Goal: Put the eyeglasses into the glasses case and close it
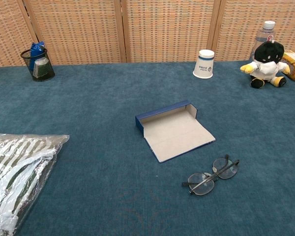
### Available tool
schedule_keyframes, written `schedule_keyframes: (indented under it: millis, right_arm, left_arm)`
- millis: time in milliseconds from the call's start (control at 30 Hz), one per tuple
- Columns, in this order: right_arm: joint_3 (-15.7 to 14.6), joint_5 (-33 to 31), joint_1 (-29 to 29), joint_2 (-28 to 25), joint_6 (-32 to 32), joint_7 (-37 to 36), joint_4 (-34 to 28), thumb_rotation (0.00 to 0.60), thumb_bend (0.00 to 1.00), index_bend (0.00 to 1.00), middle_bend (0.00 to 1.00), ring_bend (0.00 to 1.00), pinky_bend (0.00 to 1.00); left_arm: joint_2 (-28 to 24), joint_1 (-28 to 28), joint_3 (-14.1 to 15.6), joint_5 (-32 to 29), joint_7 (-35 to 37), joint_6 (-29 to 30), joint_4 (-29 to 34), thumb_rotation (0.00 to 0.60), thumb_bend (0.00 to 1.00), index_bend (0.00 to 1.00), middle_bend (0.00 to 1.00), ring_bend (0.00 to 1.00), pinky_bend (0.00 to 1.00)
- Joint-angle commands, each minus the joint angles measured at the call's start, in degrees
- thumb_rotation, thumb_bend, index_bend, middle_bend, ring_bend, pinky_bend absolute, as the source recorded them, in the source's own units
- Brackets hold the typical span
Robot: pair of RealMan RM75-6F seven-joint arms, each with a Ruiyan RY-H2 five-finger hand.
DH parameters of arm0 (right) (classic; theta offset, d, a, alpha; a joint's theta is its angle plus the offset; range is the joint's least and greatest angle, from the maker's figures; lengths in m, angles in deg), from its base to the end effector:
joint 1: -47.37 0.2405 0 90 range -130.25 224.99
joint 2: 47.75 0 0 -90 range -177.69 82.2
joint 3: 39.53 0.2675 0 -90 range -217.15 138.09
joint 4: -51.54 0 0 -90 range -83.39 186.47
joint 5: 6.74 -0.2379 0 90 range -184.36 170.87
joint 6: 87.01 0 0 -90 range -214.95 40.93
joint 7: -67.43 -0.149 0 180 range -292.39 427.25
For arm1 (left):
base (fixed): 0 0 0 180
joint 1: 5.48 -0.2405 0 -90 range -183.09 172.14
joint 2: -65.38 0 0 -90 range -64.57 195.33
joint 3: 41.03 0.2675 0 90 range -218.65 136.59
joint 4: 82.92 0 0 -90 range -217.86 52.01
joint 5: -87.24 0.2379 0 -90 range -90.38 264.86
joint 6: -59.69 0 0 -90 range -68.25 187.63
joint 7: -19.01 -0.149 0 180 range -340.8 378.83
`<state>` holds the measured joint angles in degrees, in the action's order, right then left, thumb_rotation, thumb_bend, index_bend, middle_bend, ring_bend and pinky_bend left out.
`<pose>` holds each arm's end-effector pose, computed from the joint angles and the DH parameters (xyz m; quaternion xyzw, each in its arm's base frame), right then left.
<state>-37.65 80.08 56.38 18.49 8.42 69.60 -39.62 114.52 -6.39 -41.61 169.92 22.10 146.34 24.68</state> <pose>-0.3079 -0.2061 0.1494 0.5789 -0.3092 0.4544 0.6023 -0.3185 0.1449 0.1976 -0.5458 -0.4473 -0.3624 0.6089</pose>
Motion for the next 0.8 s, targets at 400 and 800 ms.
schedule_keyframes:
  millis: [400, 800]
  right_arm:
    - [0.2, 2.4, 2.1, 1.9, -6.1, -2.4, 2.8, 0.600, 0.00, 0.08, 0.00, 0.00, 0.00]
    - [-1.0, 20.5, 16.3, 11.9, -17.0, -0.7, 10.1, 0.600, 0.41, 0.43, 0.00, 0.00, 0.00]
  left_arm:
    - [0.7, -0.9, 0.9, 4.4, 3.3, 2.2, -1.2, 0.600, 0.14, 0.00, 0.00, 0.00, 0.00]
    - [1.5, 0.7, -0.3, 1.5, 1.9, -0.4, -1.5, 0.600, 0.14, 0.00, 0.00, 0.00, 0.00]
